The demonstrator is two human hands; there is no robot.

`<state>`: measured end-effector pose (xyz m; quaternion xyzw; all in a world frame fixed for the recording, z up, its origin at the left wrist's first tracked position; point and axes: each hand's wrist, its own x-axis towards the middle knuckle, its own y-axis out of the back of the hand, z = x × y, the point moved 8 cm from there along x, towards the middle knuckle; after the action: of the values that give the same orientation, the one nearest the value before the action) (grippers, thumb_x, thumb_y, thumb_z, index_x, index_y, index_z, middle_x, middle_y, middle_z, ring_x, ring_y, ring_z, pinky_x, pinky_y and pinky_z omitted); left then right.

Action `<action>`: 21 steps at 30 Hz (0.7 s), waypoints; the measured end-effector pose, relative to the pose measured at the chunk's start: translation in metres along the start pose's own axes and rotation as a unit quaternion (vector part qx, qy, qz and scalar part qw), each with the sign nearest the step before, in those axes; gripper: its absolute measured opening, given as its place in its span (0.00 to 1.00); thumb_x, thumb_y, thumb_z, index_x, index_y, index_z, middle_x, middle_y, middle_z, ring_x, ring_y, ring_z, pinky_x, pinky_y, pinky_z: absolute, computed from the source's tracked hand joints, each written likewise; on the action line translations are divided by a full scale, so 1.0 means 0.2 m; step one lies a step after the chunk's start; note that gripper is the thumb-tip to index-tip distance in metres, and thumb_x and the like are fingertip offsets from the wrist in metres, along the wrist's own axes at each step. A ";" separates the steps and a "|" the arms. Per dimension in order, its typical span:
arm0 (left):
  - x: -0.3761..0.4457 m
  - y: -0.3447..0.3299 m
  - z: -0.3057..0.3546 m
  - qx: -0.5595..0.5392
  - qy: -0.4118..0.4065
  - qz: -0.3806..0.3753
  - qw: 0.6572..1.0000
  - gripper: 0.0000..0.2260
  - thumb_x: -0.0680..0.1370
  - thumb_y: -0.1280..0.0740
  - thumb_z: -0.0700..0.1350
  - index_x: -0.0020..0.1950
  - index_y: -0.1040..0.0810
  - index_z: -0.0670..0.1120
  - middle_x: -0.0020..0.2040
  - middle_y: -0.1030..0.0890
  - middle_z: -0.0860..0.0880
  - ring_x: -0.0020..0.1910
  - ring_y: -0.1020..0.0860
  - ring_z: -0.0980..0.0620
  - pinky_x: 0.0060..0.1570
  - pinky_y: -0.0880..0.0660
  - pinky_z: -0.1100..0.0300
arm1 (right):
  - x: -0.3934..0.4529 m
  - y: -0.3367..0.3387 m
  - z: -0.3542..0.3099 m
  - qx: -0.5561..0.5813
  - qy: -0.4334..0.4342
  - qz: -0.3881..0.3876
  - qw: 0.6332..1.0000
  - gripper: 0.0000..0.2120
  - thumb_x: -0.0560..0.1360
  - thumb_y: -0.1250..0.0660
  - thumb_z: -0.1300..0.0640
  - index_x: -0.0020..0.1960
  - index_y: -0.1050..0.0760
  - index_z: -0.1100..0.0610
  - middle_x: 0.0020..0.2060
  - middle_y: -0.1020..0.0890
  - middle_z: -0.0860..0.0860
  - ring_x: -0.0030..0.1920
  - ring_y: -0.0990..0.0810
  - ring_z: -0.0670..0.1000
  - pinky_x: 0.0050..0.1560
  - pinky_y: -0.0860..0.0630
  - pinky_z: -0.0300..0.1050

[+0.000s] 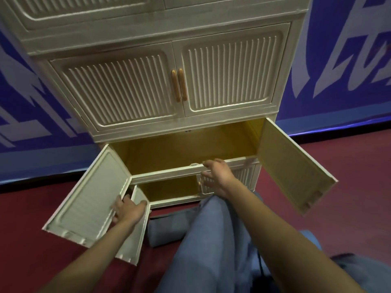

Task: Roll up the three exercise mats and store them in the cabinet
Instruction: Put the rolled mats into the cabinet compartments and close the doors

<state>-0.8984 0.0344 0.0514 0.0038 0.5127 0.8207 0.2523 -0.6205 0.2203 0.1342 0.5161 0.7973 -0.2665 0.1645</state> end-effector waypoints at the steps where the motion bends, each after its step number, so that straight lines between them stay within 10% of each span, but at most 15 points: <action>1: 0.01 0.02 0.04 0.003 -0.004 -0.002 1.000 0.32 0.77 0.30 0.52 0.78 0.34 0.41 0.81 0.41 0.44 0.79 0.43 0.38 0.75 0.40 0.39 | 0.01 0.04 -0.02 -0.017 0.010 0.009 1.000 0.25 0.83 0.37 0.60 0.77 0.41 0.52 0.60 0.25 0.54 0.61 0.22 0.56 0.65 0.23 0.57; 6: -0.15 0.00 0.44 -0.168 -0.109 -0.028 0.979 0.13 0.81 0.37 0.39 0.64 0.19 0.43 0.62 0.19 0.43 0.58 0.22 0.43 0.59 0.27 0.52 | 0.01 0.47 -0.11 -0.324 0.099 0.131 0.932 0.34 0.74 0.30 0.57 0.77 0.39 0.58 0.72 0.30 0.60 0.67 0.26 0.60 0.61 0.23 0.54; 12: -0.35 0.02 0.87 -0.185 -0.240 -0.090 0.949 0.11 0.83 0.37 0.38 0.52 0.17 0.50 0.50 0.18 0.55 0.50 0.22 0.55 0.49 0.27 0.59 | 0.00 0.94 -0.11 -0.334 0.085 0.217 0.913 0.35 0.77 0.30 0.58 0.78 0.43 0.62 0.70 0.30 0.61 0.67 0.27 0.62 0.64 0.27 0.53; 17: -0.23 0.10 0.89 0.010 -0.228 -0.183 0.956 0.06 0.83 0.34 0.44 0.53 0.18 0.47 0.54 0.17 0.47 0.54 0.21 0.48 0.54 0.26 0.52 | -0.04 1.14 -0.06 -0.382 0.082 0.267 0.881 0.32 0.75 0.31 0.55 0.76 0.38 0.59 0.71 0.35 0.61 0.69 0.31 0.67 0.70 0.31 0.60; 21: -0.25 0.11 1.00 0.281 -0.299 -0.240 0.880 0.11 0.82 0.33 0.54 0.56 0.18 0.48 0.55 0.18 0.49 0.52 0.20 0.50 0.54 0.24 0.55 | -0.04 1.20 0.19 -0.467 -0.022 0.252 0.848 0.32 0.79 0.34 0.51 0.77 0.40 0.61 0.74 0.37 0.61 0.70 0.31 0.66 0.69 0.32 0.58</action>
<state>-0.8110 0.1743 0.1777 0.1963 0.6072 0.5160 0.5714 -0.3996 0.2693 0.0467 0.5557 0.6662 0.1760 0.4652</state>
